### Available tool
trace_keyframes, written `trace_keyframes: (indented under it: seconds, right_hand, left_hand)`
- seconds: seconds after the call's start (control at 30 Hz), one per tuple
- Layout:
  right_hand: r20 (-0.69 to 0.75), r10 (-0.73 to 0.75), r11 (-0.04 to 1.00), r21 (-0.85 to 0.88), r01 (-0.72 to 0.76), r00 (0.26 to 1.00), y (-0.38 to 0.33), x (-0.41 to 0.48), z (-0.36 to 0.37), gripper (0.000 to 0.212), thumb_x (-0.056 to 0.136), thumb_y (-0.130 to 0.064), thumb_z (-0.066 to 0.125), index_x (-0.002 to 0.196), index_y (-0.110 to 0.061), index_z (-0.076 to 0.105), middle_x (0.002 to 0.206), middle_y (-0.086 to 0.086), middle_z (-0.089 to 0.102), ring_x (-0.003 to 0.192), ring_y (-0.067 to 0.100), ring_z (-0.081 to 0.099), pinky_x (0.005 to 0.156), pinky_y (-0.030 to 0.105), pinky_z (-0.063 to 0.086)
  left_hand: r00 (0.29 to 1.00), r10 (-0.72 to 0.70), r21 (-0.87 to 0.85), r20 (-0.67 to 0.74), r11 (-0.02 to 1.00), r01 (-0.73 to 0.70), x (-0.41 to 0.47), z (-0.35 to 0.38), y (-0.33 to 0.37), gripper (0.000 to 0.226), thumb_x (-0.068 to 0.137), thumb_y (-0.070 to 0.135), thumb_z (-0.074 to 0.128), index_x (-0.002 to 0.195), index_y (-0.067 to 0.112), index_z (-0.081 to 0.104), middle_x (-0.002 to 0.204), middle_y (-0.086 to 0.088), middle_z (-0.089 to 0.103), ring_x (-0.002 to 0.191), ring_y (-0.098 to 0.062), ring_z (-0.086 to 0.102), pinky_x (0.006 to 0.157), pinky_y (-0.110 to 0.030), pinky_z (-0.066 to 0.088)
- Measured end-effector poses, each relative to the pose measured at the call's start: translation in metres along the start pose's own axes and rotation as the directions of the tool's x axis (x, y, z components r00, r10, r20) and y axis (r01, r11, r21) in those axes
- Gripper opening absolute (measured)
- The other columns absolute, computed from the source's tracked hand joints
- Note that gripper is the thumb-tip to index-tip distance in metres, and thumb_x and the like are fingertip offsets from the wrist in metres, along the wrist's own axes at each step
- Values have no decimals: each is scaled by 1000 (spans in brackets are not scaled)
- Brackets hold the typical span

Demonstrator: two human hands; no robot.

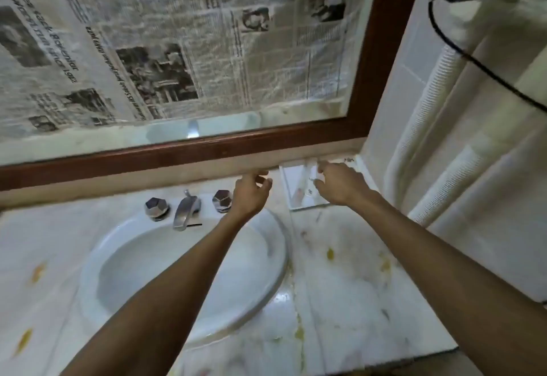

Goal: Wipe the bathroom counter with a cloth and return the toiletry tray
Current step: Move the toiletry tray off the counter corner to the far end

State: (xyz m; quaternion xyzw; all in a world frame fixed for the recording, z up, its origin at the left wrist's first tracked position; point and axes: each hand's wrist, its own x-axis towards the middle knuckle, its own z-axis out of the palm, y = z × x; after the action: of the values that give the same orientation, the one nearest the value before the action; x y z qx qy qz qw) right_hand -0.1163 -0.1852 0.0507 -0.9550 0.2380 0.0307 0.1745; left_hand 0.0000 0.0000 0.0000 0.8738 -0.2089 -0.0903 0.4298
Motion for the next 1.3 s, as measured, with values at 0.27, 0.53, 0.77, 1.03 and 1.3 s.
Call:
trace_keyframes:
  seconds: [0.27, 0.53, 0.77, 1.03, 1.3]
  right_hand:
    - [58, 198, 976, 80, -202, 979, 63, 49, 61, 42, 97, -36, 50, 133, -13, 49, 131, 10, 59, 121, 32, 55, 95, 41, 47]
    - [83, 313, 940, 118, -321, 946, 109, 88, 95, 49, 96, -37, 55, 137, -11, 46, 136, 11, 54, 127, 33, 49, 100, 42, 43]
    - [-34, 369, 925, 105, -364, 929, 120, 116, 105, 60, 96, -35, 55, 143, -2, 37, 147, 21, 40, 134, 39, 39, 107, 49, 36]
    - [-18, 516, 845, 172, -506, 856, 123, 121, 131, 78, 96, -39, 55, 151, 4, 19, 153, 24, 31, 139, 41, 32, 108, 50, 33]
    - [-80, 610, 748, 385, -541, 788, 117, 121, 137, 75, 90, -45, 63, 140, 3, 36, 135, 26, 42, 128, 44, 38, 104, 51, 37]
  left_hand:
    - [959, -246, -12, 141, 968, 250, 80, 94, -48, 48, 98, 23, 62, 139, 3, 51, 118, -18, 69, 116, -34, 61, 101, -37, 46]
    - [960, -266, 74, 90, 963, 260, 123, 145, -77, 31, 88, 24, 69, 110, 4, 63, 98, -16, 69, 94, -34, 65, 74, -33, 47]
    - [975, -200, 98, 101, 977, 190, 127, 124, -85, 20, 82, 9, 69, 72, 11, 53, 59, 3, 50, 61, -23, 49, 53, -22, 25]
    - [966, -188, 197, 177, 969, 153, 131, 113, -104, 31, 92, 14, 64, 122, 7, 59, 83, -13, 60, 79, -28, 57, 70, -29, 36]
    - [940, -317, 68, 125, 948, 311, 131, 112, -93, 52, 92, 16, 60, 143, 23, 54, 108, -10, 67, 102, -31, 63, 84, -35, 45]
